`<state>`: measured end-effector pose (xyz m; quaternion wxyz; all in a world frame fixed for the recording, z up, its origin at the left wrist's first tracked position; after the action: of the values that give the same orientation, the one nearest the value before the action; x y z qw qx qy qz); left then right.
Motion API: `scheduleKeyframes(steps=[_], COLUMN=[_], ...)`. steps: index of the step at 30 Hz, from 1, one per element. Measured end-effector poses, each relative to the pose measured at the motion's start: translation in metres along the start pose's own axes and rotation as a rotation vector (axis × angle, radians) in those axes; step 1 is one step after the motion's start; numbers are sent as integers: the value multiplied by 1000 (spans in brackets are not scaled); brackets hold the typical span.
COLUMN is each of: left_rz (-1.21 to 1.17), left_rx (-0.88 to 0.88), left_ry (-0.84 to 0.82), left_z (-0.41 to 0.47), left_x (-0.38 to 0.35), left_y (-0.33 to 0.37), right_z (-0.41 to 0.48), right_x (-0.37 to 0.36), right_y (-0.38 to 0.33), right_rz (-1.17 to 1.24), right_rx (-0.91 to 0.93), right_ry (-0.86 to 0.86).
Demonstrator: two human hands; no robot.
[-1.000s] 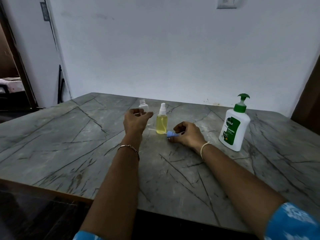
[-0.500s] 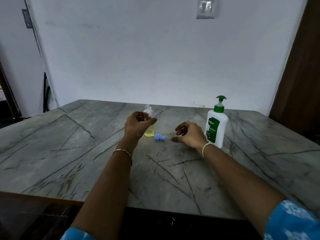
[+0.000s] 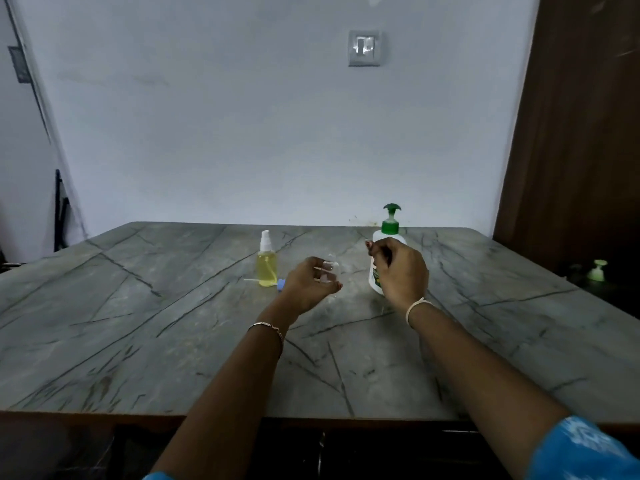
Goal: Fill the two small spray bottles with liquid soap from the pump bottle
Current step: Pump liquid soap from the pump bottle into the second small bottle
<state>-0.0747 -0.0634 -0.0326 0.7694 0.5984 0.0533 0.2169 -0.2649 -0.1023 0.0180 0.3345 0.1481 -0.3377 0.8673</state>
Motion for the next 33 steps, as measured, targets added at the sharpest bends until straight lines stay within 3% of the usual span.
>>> scheduleKeyframes(steps=[5, 13, 16, 22, 29, 33], left_rz=[30, 123, 121, 139, 125, 111], left_rx=[16, 14, 11, 15, 5, -5], left_ry=[-29, -17, -48, -137, -150, -145], left_z=[4, 12, 16, 26, 34, 36], left_x=[-21, -29, -32, -37, -35, -31], left_y=[-3, -6, -8, -10, -18, -26], right_z=[5, 8, 12, 21, 26, 30], right_x=[11, 13, 2, -52, -64, -72], right_y=[24, 28, 34, 53, 62, 62], right_rz=[-39, -45, 88, 529, 750, 817], right_rx=[-40, 65, 11, -294, -461, -479], right_ry=[88, 214, 145, -205, -190, -290])
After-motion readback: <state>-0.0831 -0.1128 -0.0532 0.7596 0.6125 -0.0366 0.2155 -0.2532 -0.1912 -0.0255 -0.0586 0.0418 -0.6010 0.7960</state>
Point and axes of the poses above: each hand's wrist, its own z-axis towards the middle knuckle, its own x-axis out of the back of the hand, y = z × x, the point moved 8 cm from there along z, towards the middle knuckle, and after that the axes turned 13 degrees about -z, right-handed, at the moved point
